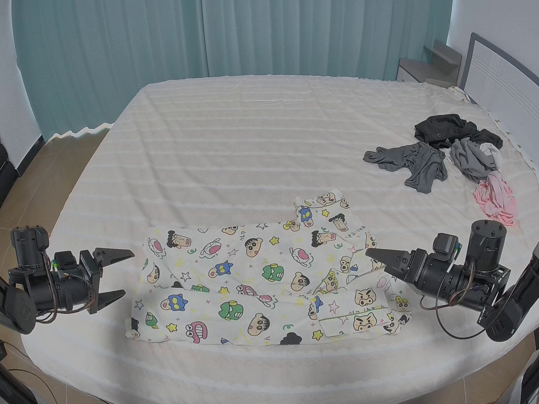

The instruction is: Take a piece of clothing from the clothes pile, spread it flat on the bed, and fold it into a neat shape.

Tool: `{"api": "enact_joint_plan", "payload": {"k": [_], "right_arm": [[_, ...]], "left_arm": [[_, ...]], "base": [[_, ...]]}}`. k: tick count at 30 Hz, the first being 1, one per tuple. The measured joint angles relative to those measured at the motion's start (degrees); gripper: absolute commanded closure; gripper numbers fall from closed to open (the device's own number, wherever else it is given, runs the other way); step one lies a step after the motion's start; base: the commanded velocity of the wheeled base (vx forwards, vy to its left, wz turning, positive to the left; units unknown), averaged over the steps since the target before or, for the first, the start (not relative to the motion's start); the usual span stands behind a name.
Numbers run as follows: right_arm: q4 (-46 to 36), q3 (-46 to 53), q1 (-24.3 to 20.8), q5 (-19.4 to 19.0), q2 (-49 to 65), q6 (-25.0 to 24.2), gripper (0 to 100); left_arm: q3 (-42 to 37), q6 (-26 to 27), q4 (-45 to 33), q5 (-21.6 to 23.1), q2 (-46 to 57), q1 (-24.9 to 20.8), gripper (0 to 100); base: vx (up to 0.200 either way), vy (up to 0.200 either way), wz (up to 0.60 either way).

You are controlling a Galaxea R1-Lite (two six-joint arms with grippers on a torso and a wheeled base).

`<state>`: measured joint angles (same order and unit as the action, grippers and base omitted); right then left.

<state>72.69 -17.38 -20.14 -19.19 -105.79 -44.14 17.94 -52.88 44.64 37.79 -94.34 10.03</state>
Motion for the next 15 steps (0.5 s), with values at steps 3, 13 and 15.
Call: {"api": "enact_joint_plan", "payload": {"k": [3,13,15], "right_arm": [[0.0,0.4,-0.6,0.0,0.5,0.0,0],[0.0,0.6,-0.9,0.0,0.9,0.1,0],[0.0,0.6,-0.9,-0.1,0.9,0.1,0]], "left_arm": [[0.0,-0.1,0.0,0.0,-0.1,0.1,0],[-0.1,0.0,0.0,0.1,-0.1,0.1,0],[-0.1,0.0,0.0,0.1,-0.1,0.2,0]], "base": [[0.0,0.0,0.0],[0.0,0.0,0.0],[0.0,0.0,0.0]]}}
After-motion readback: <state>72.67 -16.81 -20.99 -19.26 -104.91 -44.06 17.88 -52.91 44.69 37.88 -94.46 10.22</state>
